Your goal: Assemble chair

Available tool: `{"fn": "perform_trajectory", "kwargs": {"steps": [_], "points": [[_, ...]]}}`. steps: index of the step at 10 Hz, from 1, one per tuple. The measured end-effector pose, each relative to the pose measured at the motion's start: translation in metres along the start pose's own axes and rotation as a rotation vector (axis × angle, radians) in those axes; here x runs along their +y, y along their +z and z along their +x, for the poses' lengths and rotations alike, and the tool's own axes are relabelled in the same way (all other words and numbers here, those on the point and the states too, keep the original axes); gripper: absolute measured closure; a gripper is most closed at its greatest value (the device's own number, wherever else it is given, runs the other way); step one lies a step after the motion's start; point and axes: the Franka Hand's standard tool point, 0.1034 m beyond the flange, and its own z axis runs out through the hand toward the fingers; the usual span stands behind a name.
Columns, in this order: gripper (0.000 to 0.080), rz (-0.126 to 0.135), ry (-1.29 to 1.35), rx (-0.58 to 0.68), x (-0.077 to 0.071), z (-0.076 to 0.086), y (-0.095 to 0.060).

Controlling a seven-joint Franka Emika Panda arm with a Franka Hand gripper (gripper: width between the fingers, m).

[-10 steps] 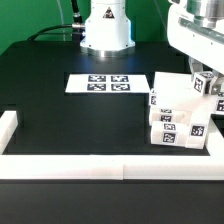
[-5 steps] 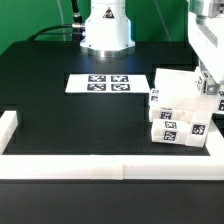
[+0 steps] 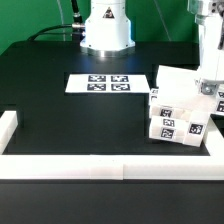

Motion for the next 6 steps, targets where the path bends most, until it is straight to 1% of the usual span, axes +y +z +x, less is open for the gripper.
{"fn": "perform_trajectory", "kwargs": {"steps": [3, 4, 5, 6], "points": [[0.0528, -0.001, -0.027, -0.003, 0.0005, -0.0009, 0.0004], [0.0434, -0.001, -0.031, -0.003, 0.0007, -0.001, 0.0008], [0.024, -0.001, -0.032, -0.003, 0.0007, -0.001, 0.0008], [0.024, -0.001, -0.035, -0.003, 0.0008, -0.0011, 0.0009]]}}
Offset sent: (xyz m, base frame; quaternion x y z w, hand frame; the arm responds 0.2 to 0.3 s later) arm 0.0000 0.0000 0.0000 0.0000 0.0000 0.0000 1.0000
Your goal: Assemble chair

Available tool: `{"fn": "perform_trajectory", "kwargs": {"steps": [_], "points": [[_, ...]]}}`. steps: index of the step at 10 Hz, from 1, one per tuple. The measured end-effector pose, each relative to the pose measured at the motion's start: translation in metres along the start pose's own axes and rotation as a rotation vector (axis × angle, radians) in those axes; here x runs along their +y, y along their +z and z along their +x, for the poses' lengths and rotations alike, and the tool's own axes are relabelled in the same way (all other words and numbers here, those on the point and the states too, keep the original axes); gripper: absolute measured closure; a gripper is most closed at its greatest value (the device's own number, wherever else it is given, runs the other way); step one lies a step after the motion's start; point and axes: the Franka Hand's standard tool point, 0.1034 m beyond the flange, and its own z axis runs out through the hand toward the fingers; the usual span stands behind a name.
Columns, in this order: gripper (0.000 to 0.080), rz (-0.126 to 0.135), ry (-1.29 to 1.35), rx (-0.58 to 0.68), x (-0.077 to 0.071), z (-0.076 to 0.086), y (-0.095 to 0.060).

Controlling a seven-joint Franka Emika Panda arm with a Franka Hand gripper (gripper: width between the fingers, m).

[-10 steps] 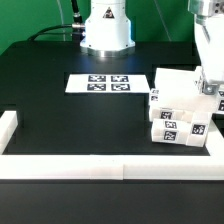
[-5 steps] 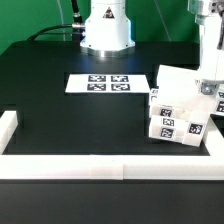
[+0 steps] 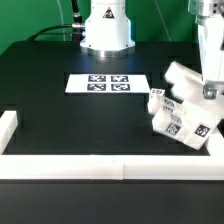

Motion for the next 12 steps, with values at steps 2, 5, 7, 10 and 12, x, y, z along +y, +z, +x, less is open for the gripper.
{"fn": "perform_trajectory", "kwargs": {"steps": [2, 5, 7, 10, 12], "points": [[0.0167, 0.0, -0.02, 0.0, 0.0, 0.0, 0.0], [0.0151, 0.0, -0.087, 0.001, -0.001, 0.002, 0.0], [0.0151, 0.004, -0.139, -0.003, 0.0, -0.002, -0.004], [0.0151, 0.044, -0.333, -0.021, -0.006, -0.003, -0.02], [0.0151, 0.04, -0.336, -0.019, -0.005, -0.003, -0.017]]}}
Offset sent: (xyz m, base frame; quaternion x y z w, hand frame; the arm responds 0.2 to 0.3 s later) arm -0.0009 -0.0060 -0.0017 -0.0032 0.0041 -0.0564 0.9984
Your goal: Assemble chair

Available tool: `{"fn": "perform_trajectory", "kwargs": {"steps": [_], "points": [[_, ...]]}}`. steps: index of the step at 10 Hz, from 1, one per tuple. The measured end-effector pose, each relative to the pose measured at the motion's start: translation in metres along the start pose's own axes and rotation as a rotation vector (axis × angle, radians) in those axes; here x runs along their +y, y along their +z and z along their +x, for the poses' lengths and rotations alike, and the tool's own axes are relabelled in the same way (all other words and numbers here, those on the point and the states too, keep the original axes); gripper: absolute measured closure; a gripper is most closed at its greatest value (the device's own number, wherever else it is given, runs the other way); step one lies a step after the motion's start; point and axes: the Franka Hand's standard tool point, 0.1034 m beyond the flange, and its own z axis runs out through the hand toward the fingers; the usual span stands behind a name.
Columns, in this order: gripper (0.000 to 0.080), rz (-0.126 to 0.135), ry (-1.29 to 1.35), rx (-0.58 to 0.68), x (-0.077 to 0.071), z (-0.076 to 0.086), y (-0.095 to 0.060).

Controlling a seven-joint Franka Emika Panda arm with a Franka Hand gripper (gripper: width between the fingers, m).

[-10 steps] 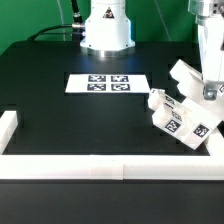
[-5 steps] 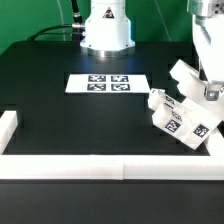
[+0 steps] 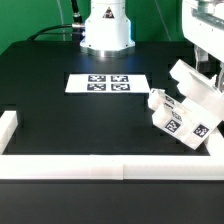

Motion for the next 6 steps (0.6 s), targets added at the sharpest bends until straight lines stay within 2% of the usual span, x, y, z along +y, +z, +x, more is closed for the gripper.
{"fn": "perform_trajectory", "kwargs": {"steps": [3, 5, 6], "points": [[0.0151, -0.001, -0.004, 0.001, 0.001, 0.0, 0.001], [0.0151, -0.007, -0.016, -0.003, 0.014, 0.003, 0.0], [0.0151, 0.005, -0.012, -0.006, 0.02, 0.004, -0.003]]}}
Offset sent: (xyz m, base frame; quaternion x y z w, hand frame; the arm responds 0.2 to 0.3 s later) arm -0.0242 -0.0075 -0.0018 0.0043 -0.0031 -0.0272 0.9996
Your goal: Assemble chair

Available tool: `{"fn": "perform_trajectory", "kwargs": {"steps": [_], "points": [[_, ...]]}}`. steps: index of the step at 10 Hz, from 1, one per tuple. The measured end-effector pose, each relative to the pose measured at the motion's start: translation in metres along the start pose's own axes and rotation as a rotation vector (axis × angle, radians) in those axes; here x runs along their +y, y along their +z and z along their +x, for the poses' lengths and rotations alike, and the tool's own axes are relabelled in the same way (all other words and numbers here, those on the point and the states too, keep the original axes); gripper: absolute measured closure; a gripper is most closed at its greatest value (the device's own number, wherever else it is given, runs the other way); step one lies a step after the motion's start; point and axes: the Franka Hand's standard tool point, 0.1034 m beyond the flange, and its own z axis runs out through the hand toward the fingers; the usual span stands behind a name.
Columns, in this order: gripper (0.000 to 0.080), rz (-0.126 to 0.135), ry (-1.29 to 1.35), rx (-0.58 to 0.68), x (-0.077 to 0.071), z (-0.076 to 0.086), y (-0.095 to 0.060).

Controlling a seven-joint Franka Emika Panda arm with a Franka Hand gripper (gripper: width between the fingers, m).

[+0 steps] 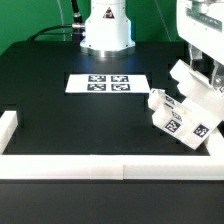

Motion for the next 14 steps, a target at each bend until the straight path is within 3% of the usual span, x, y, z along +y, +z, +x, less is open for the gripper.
{"fn": "perform_trajectory", "kwargs": {"steps": [1, 4, 10, 12, 14], "points": [[0.0151, 0.017, 0.002, -0.003, 0.008, 0.0, -0.004], [0.0151, 0.018, -0.011, -0.008, 0.022, 0.001, -0.008], [0.0151, 0.004, -0.027, 0.021, 0.007, 0.044, 0.014], [0.0151, -0.007, -0.059, 0.033, 0.007, 0.056, 0.024], [0.0151, -0.006, -0.093, 0.038, 0.006, 0.061, 0.023]]}}
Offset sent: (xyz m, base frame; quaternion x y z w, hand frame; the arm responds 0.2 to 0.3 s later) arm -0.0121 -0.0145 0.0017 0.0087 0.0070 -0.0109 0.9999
